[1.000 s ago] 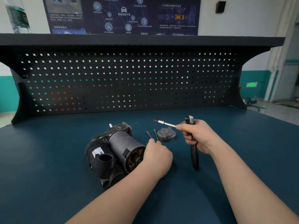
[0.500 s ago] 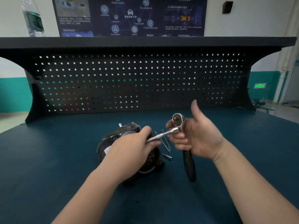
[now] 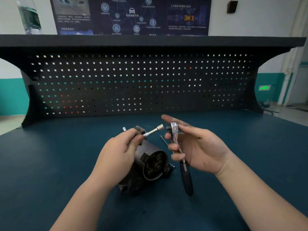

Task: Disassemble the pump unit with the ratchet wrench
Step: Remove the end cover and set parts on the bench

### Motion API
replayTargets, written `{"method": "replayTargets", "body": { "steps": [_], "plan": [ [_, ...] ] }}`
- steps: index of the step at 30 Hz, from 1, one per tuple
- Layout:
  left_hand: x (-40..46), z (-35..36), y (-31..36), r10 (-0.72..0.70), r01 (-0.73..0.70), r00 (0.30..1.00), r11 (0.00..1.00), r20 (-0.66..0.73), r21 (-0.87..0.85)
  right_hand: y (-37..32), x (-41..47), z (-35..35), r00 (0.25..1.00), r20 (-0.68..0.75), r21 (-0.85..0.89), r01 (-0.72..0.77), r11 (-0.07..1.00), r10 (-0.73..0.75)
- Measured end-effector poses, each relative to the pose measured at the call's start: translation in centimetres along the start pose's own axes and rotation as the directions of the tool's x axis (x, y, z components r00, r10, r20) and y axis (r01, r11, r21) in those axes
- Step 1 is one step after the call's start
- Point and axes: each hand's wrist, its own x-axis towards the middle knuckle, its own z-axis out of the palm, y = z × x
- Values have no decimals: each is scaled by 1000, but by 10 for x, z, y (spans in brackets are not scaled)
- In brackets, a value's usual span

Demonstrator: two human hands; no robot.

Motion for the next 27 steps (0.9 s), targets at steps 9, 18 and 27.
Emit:
{"method": "replayTargets", "body": {
  "steps": [9, 18, 27],
  "plan": [
    [2, -1, -2, 11, -10, 1000, 996, 10, -87, 2, -2, 6, 998, 13, -22, 64, 998, -64],
    [1, -2, 2, 38, -37, 999, 998, 29, -53, 1, -3, 10, 997, -52, -69, 61, 996, -65],
    [-2, -1, 4, -17, 19, 999, 999, 36, -48, -5, -4, 6, 996, -77, -195, 18, 981, -34]
  ]
}}
